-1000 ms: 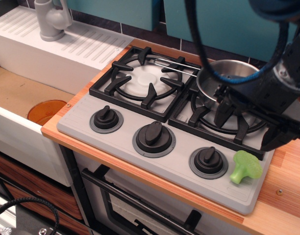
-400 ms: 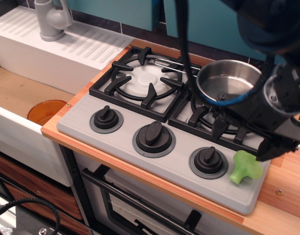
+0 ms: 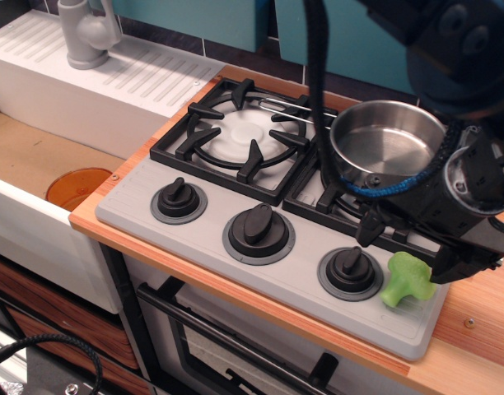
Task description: Put pot or pan on stove and put cauliflower in pot or pan
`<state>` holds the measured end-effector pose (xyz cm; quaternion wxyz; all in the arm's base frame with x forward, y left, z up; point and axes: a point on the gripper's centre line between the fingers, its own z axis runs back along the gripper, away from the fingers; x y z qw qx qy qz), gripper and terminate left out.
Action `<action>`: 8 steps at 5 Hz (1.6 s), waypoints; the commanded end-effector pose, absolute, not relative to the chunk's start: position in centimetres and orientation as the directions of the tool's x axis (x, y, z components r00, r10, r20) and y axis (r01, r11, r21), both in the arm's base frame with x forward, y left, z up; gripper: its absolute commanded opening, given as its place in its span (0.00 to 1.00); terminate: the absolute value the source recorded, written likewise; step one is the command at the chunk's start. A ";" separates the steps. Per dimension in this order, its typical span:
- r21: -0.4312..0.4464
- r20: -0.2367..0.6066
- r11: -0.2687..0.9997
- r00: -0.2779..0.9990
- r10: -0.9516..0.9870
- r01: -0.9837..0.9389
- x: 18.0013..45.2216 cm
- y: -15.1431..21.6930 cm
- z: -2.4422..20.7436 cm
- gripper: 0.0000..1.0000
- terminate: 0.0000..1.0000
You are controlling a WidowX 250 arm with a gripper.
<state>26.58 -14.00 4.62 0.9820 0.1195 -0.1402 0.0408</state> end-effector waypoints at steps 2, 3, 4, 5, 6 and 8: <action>0.205 0.321 0.970 0.945 0.057 -0.129 26.8 -14.2 3.3 1.00 0.00; 0.202 0.328 0.970 0.942 0.064 -0.137 26.8 -14.2 3.0 1.00 0.00; 0.208 0.330 0.968 0.942 0.064 -0.139 27.0 -14.2 2.9 0.00 0.00; 0.212 0.334 0.968 0.941 0.057 -0.134 28.0 -14.9 2.6 0.00 0.00; 0.212 0.321 0.969 0.946 0.052 -0.125 28.2 -15.2 3.3 0.00 0.00; 0.189 0.218 0.976 0.974 0.061 -0.104 26.7 -13.5 10.6 0.00 0.00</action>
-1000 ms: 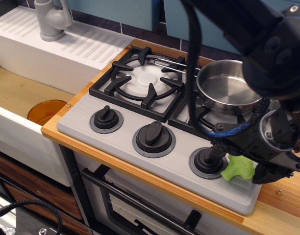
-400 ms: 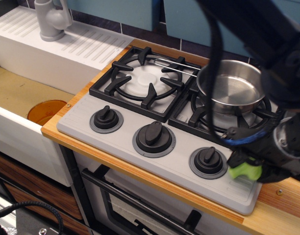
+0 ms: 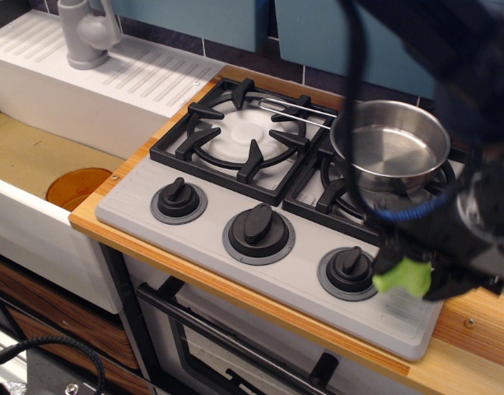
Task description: Put pot or pan on stove and put cauliflower in pot or pan
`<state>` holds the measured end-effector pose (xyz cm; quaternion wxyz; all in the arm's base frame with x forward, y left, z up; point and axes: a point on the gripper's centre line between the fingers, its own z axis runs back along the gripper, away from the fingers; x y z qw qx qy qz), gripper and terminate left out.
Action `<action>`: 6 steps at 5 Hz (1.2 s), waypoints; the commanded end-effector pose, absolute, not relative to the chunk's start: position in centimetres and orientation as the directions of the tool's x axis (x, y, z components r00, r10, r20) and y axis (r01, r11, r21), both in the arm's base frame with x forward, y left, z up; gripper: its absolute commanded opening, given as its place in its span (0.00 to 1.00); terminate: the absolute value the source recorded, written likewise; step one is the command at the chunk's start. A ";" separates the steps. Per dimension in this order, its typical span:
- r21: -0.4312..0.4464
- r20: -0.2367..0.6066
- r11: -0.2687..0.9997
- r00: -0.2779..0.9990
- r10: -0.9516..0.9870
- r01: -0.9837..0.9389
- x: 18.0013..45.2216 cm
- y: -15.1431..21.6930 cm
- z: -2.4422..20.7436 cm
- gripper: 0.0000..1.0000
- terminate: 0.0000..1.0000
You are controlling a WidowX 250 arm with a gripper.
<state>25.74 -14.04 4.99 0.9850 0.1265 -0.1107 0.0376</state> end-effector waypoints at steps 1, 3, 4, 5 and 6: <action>0.184 0.180 0.978 0.981 0.068 -0.102 28.2 -12.2 14.3 0.00 0.00; 0.154 0.232 0.986 0.972 0.024 -0.061 33.5 -8.8 14.7 0.00 0.00; 0.134 0.274 0.989 0.962 0.018 -0.057 35.8 -8.4 13.1 0.00 0.00; 0.116 0.308 0.992 0.951 0.007 -0.045 37.5 -8.1 11.2 0.00 0.00; 0.119 0.293 0.992 0.956 0.011 -0.048 37.5 -8.4 11.3 1.00 0.00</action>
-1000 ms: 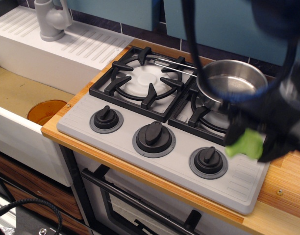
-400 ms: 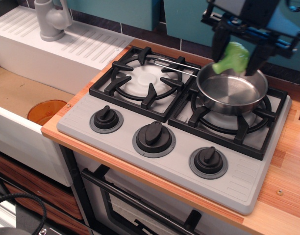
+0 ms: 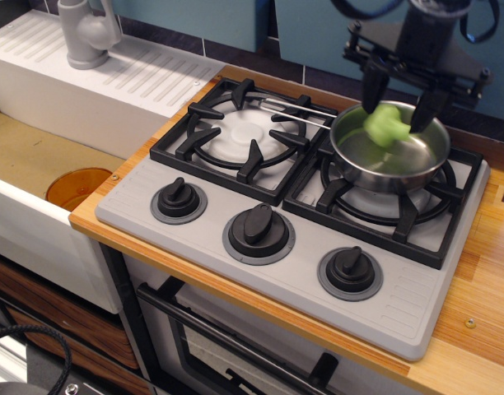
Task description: Put pot or pan on stove and put cauliflower in pot or pan
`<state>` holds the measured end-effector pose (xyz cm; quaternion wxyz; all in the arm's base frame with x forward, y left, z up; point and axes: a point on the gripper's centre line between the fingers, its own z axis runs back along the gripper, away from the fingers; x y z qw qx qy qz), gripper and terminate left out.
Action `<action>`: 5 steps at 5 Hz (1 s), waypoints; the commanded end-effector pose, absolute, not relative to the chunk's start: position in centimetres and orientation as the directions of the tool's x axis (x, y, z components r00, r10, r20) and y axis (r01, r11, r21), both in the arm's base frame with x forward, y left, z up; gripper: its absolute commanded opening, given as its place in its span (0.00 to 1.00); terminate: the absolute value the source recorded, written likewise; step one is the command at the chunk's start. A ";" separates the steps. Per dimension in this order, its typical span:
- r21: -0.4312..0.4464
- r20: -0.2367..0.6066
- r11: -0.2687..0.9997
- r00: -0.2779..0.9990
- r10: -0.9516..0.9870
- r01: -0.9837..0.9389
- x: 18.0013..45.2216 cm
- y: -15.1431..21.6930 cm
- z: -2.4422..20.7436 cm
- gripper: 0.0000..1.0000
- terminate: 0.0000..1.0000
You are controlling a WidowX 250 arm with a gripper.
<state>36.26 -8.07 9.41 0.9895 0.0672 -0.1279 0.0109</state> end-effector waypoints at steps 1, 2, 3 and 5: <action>0.140 0.258 0.988 0.966 0.028 -0.066 36.8 -8.5 12.5 1.00 0.00; 0.143 0.189 0.987 0.981 0.040 -0.068 35.5 -8.1 15.7 1.00 0.00; 0.139 0.169 0.989 0.985 0.023 -0.047 35.2 -7.0 17.0 1.00 0.00; 0.075 0.178 0.996 0.982 -0.069 0.056 36.9 -3.9 17.0 1.00 0.00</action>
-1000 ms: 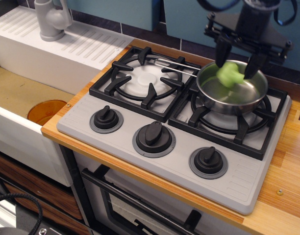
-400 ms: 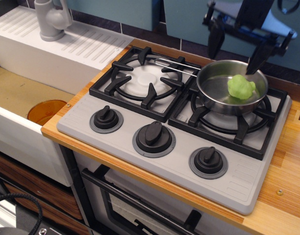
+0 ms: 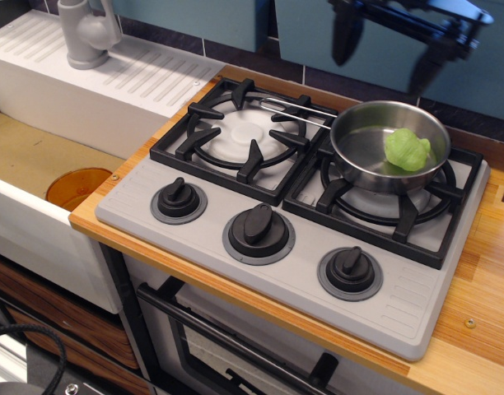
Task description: Put pot or pan on stove and put cauliflower in pot or pan
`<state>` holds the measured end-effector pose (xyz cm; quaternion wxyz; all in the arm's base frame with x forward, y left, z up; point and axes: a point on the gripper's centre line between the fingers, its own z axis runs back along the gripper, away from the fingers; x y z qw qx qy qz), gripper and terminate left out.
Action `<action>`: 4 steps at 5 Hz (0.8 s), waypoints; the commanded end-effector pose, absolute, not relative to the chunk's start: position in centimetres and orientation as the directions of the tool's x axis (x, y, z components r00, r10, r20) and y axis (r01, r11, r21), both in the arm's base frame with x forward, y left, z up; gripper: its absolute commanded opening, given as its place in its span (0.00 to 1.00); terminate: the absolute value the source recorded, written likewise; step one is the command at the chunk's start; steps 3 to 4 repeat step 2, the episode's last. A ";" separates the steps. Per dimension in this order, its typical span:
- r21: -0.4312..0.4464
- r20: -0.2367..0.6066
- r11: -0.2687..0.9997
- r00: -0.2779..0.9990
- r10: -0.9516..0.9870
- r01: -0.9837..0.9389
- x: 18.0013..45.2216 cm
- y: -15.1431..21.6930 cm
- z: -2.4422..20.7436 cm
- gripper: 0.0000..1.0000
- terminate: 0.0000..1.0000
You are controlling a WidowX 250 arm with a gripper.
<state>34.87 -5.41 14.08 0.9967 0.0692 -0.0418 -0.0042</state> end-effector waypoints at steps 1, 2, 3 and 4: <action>0.075 0.178 0.996 0.982 -0.069 0.056 36.9 -3.9 17.0 1.00 0.00; 0.075 0.178 0.996 0.982 -0.069 0.056 36.9 -3.9 17.0 1.00 1.00; 0.075 0.178 0.996 0.982 -0.069 0.056 36.9 -3.9 17.0 1.00 1.00; 0.075 0.178 0.996 0.982 -0.069 0.056 36.9 -3.9 17.0 1.00 1.00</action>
